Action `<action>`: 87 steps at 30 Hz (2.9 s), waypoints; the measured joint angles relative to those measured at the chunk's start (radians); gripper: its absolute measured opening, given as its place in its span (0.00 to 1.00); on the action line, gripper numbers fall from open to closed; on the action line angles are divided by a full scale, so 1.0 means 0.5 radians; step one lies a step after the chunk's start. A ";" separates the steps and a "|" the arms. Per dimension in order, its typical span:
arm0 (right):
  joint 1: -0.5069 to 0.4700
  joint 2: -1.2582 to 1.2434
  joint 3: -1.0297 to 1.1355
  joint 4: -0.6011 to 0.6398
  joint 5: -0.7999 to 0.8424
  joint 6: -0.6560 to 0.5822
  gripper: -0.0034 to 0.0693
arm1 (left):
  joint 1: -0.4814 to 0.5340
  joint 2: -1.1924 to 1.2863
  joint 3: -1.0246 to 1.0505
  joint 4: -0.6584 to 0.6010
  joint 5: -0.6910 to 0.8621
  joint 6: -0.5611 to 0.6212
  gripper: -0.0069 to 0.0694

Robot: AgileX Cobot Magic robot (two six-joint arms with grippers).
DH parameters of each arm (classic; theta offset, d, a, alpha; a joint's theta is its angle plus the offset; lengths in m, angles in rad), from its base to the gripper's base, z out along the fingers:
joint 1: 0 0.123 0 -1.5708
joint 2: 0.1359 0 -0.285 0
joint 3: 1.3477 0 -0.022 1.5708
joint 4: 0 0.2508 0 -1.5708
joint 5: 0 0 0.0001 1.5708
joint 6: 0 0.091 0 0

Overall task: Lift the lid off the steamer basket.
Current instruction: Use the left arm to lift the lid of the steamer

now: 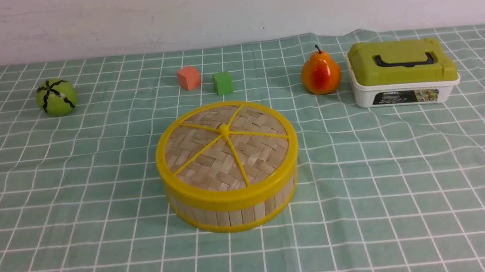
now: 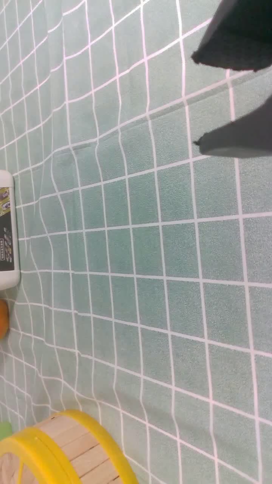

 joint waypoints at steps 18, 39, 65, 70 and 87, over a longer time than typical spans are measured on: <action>0.000 0.000 0.000 0.000 0.000 0.000 0.38 | 0.000 0.000 0.000 0.000 0.000 0.000 0.40; 0.000 0.000 0.000 0.000 0.000 0.000 0.38 | 0.000 0.000 0.000 0.000 0.000 0.000 0.40; 0.000 0.000 0.000 0.000 0.000 0.000 0.38 | 0.000 0.000 0.000 -1.528 -0.132 -1.100 0.40; 0.000 0.000 0.000 0.000 0.000 0.000 0.38 | 0.000 0.000 0.004 -1.621 -0.532 -1.104 0.38; 0.000 0.000 0.000 0.000 0.000 0.000 0.38 | 0.000 1.254 -1.149 -1.422 0.636 -0.082 0.07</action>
